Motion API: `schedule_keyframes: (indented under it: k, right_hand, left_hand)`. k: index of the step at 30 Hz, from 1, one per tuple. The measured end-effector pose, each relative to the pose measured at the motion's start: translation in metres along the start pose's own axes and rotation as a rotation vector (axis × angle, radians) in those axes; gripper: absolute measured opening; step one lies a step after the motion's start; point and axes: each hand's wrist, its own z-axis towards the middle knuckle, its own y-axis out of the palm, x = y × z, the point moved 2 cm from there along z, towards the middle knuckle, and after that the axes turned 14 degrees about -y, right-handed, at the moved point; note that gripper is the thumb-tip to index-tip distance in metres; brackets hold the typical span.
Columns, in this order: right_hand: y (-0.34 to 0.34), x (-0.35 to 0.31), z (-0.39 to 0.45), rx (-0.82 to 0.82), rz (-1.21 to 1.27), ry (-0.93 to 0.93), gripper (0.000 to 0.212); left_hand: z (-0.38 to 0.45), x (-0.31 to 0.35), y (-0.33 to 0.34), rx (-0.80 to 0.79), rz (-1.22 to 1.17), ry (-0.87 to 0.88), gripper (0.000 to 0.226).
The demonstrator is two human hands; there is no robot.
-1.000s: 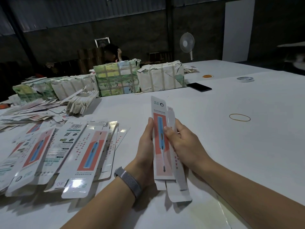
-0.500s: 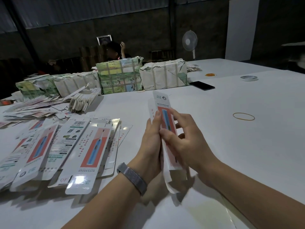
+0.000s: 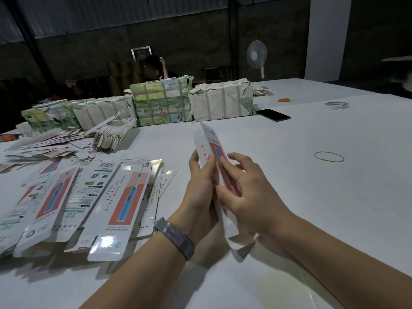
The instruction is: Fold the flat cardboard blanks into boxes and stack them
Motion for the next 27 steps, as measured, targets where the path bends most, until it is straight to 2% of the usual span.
schedule_keyframes:
  k: [3,6,8,11,15,18,20,23,27]
  right_hand:
    - [-0.003,0.000,0.001,0.046,0.012,-0.043,0.059]
    - [-0.007,0.001,0.001,0.102,0.104,-0.082,0.048]
    - [-0.007,0.000,0.000,0.134,0.178,-0.089,0.048]
    - [-0.006,0.003,0.000,0.177,0.319,-0.048,0.052]
    - [-0.003,0.006,-0.001,0.182,0.451,0.002,0.051]
    - [-0.003,0.008,0.001,0.210,0.388,0.017,0.054]
    - [-0.006,0.011,0.003,0.234,0.336,0.045,0.047]
    - [-0.008,0.014,0.003,0.214,0.419,0.058,0.035]
    - [-0.004,0.016,0.004,0.170,0.540,0.080,0.037]
  left_hand:
    - [0.001,0.002,0.000,-0.070,-0.098,-0.025,0.032]
    - [0.001,0.005,-0.003,-0.079,-0.096,-0.050,0.030]
    - [0.000,0.006,-0.004,-0.064,-0.088,-0.028,0.029]
    - [0.000,0.008,-0.005,-0.035,-0.039,-0.017,0.038]
    - [-0.002,0.005,-0.001,-0.058,0.032,0.017,0.041]
    - [-0.004,0.003,0.001,-0.094,0.074,0.067,0.030]
    - [-0.003,0.004,0.001,-0.123,0.083,0.051,0.032]
    - [-0.002,0.003,-0.002,-0.054,0.175,0.038,0.049]
    - [0.003,0.006,-0.010,0.035,0.302,0.136,0.033]
